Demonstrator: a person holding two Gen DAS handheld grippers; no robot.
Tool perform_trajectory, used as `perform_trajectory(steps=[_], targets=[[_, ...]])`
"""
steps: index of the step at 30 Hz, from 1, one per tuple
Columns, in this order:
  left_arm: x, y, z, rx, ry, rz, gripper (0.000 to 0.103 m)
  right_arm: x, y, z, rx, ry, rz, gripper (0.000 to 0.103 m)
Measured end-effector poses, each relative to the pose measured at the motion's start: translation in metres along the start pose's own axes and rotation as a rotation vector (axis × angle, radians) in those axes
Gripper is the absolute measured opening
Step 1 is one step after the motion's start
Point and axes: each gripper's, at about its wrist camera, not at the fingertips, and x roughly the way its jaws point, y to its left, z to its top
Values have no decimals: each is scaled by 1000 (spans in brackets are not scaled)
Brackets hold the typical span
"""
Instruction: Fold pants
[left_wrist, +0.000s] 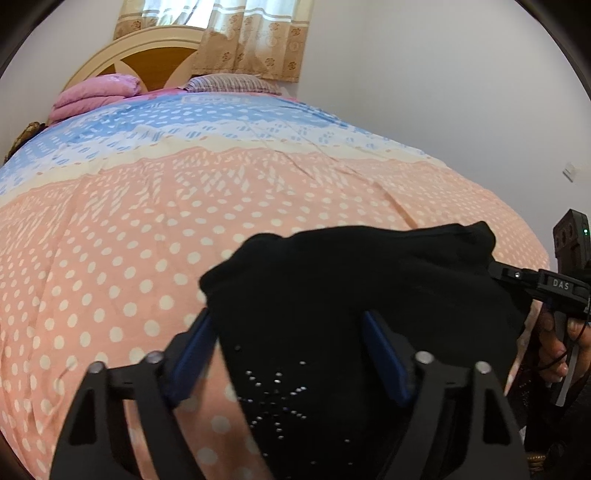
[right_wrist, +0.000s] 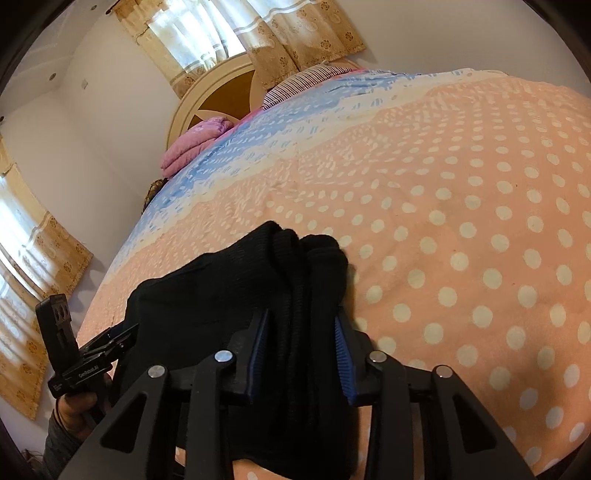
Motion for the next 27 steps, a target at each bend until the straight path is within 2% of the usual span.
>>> perform_trajectory(steps=[3,4,5,7,12,19,27], targets=[[-2,2,1,-1,-5,-27,52,-6,9,1,-15,-7,3,26],[-4,4,1,-7,-4,-34,31,-10,13,2,-19,-10,12,25],[-8,7,2,-24,-8,-57,19,-15,19,3,-28,-15,23,25],[-17,15,5,-68,-23,-119,17,-25,32,8,-62,-26,35,24],[-36,21,7,-92,-70,-147,15,-35,67,20,-151,-30,38,24],[-52,24,9,-114,-107,-178,14,-29,76,34,-155,-16,40,24],[-79,44,15,-138,-169,-150,14,-21,108,48,-228,-15,72,24]])
